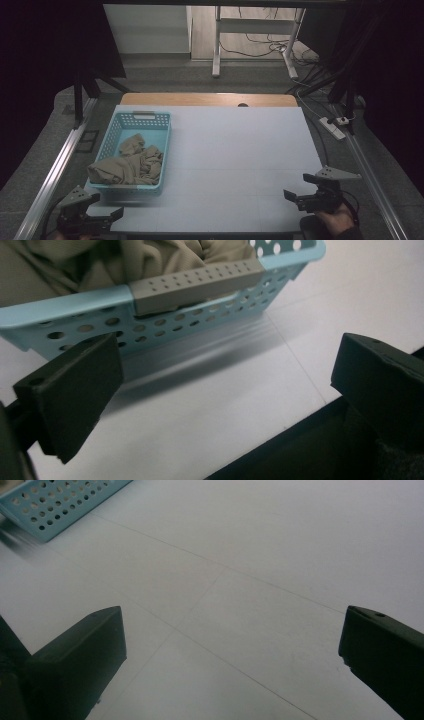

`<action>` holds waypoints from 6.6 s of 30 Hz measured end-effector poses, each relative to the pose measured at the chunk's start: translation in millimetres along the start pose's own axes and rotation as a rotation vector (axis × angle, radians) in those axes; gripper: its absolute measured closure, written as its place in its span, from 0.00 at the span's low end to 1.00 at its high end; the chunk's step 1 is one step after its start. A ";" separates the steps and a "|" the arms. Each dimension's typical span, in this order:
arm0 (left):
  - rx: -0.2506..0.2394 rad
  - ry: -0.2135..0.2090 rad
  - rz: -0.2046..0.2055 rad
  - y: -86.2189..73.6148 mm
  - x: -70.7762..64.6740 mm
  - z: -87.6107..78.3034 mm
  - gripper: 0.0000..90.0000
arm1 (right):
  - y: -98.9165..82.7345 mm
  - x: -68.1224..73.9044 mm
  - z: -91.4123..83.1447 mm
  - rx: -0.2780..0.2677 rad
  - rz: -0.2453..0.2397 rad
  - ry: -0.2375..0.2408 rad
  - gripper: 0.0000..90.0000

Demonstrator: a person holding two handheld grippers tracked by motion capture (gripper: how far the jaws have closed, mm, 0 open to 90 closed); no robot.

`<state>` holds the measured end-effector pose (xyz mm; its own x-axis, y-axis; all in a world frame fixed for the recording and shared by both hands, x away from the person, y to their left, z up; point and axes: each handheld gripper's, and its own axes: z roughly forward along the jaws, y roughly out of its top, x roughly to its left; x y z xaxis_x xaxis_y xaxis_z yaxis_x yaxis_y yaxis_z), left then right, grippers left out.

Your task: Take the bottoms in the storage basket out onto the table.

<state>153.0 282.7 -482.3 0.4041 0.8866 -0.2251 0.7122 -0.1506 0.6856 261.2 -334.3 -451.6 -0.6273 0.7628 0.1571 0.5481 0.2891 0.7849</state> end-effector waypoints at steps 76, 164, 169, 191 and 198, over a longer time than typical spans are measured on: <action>-0.086 -0.103 0.122 32.8 -7.4 4.6 0.00 | 1.1 -0.3 4.9 0.054 -0.024 0.081 0.02; 0.410 0.009 0.176 142.1 66.0 134.5 0.00 | 0.9 -4.3 4.4 0.048 0.001 0.108 0.02; 0.461 0.003 0.195 135.9 66.6 150.8 0.00 | 0.8 -4.3 4.3 0.047 0.000 0.110 0.02; 0.579 0.093 0.169 142.7 69.1 157.7 0.68 | 1.0 -3.4 5.1 0.051 -0.009 0.110 0.02; 0.568 0.072 0.106 145.9 73.5 152.6 0.75 | 1.0 -3.7 4.6 0.049 -0.005 0.112 0.02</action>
<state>374.2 259.1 -504.5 0.4641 0.8785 -0.1138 0.8743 -0.4336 0.2182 266.6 -334.1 -454.1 -0.6868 0.6923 0.2214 0.5693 0.3230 0.7560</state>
